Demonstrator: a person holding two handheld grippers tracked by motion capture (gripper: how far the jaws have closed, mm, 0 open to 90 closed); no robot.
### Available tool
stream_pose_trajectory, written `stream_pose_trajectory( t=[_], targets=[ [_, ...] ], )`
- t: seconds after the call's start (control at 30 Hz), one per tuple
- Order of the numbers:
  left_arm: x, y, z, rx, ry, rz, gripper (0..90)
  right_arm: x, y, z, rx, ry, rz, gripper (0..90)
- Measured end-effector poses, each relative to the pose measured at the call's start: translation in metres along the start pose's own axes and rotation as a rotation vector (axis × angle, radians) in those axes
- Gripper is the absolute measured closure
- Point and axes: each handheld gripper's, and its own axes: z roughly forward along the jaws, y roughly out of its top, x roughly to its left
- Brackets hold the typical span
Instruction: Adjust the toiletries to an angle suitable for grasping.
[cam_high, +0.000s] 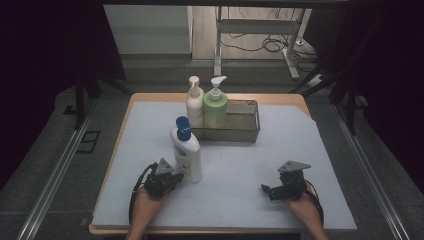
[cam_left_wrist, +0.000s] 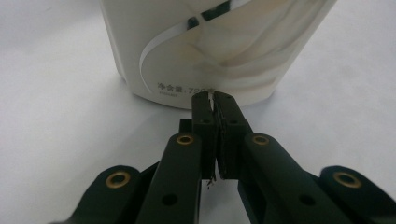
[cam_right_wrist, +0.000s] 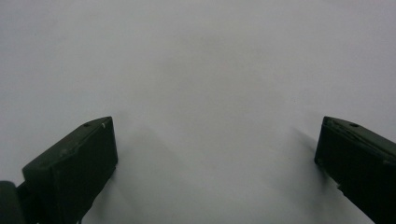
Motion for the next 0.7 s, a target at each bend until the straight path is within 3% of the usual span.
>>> stream_pose_trajectory(
  t=[0.13, 0.33, 0.7],
  targets=[
    [0.001, 0.0, -0.001, -0.002, -0.004, -0.003, 85.5, 0.0, 0.0, 0.0, 0.001, 0.0, 0.0, 0.0],
    [0.006, -0.005, -0.01, -0.004, 0.022, -0.022, 78.9, 0.0, 0.0, 0.0, 0.003, -0.001, 0.001, 0.0],
    [0.01, -0.015, -0.02, 0.003, 0.119, -0.037, 42.2, 0.0, 0.001, -0.001, 0.004, 0.003, -0.001, 0.0]
  ],
)
